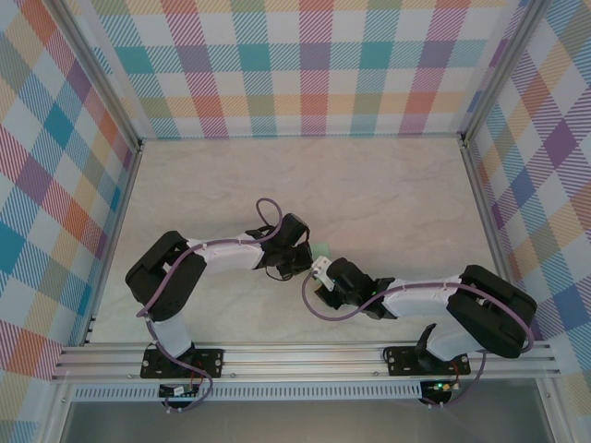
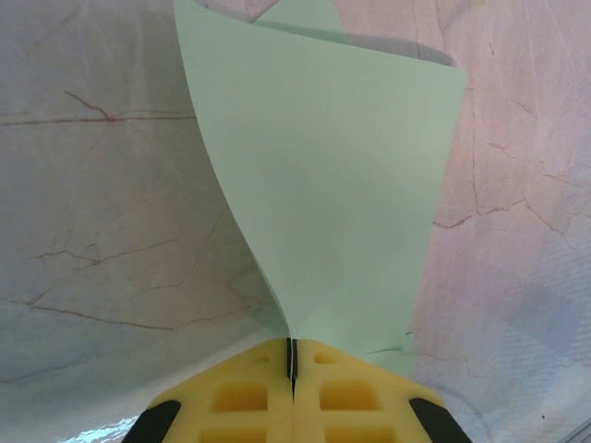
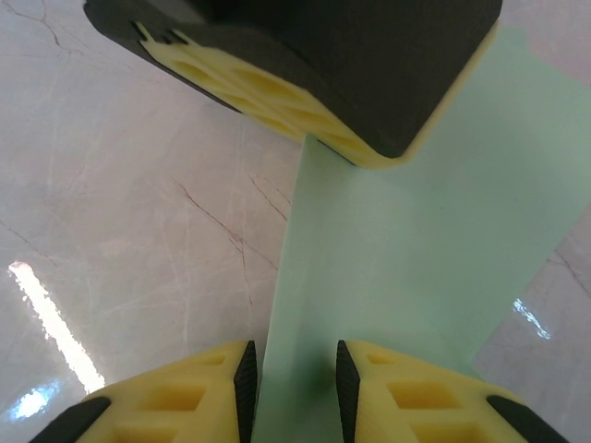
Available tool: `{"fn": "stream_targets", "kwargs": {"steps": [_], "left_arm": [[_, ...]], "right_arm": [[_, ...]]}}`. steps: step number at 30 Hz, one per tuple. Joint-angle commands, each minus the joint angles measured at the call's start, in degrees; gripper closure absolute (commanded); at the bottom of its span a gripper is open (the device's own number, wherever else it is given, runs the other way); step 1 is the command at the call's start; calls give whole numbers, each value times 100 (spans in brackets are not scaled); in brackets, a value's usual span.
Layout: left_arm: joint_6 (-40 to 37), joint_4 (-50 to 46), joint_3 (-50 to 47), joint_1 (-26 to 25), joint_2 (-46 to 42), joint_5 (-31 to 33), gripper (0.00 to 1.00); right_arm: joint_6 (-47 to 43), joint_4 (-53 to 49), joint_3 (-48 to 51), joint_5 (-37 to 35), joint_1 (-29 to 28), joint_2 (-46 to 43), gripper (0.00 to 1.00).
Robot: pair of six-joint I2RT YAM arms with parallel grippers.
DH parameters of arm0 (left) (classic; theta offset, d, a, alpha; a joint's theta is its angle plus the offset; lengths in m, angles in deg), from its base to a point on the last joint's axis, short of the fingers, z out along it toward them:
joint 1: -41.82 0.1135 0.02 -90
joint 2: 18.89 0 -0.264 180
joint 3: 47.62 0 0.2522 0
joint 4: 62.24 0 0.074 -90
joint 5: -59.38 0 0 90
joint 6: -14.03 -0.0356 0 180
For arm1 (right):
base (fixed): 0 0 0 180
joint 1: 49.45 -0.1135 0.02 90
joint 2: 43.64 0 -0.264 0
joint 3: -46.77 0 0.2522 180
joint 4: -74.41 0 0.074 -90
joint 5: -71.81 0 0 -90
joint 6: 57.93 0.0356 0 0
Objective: Fold a paper plane with a square sheet of paper (pick it up from the middle)
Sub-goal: Fold the wing for the fifth time at the center of the table.
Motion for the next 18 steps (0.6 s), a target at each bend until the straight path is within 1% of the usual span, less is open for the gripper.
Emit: {"fn": "stream_targets", "kwargs": {"steps": [1,5,12,14,16,18], "left_arm": [[-84,-173,178,28,17,-80,100],[-88,-182,185,32,26,-80,100],[-79,-206,163,28,-41,-52,100],[-84,-242,170,24,-95,6,97],[-88,-276,149,32,-199,49,95],[-88,-313,119,31,-328,151,86]], "right_arm": [[-83,207,-104,-137,-41,-18,70],[-92,182,-111,-127,-37,-31,72],[84,150,-111,-160,-44,4,88],[187,151,-104,-194,-40,13,94],[312,160,-104,-180,-30,22,97],[473,186,-97,-165,-34,19,99]]}}
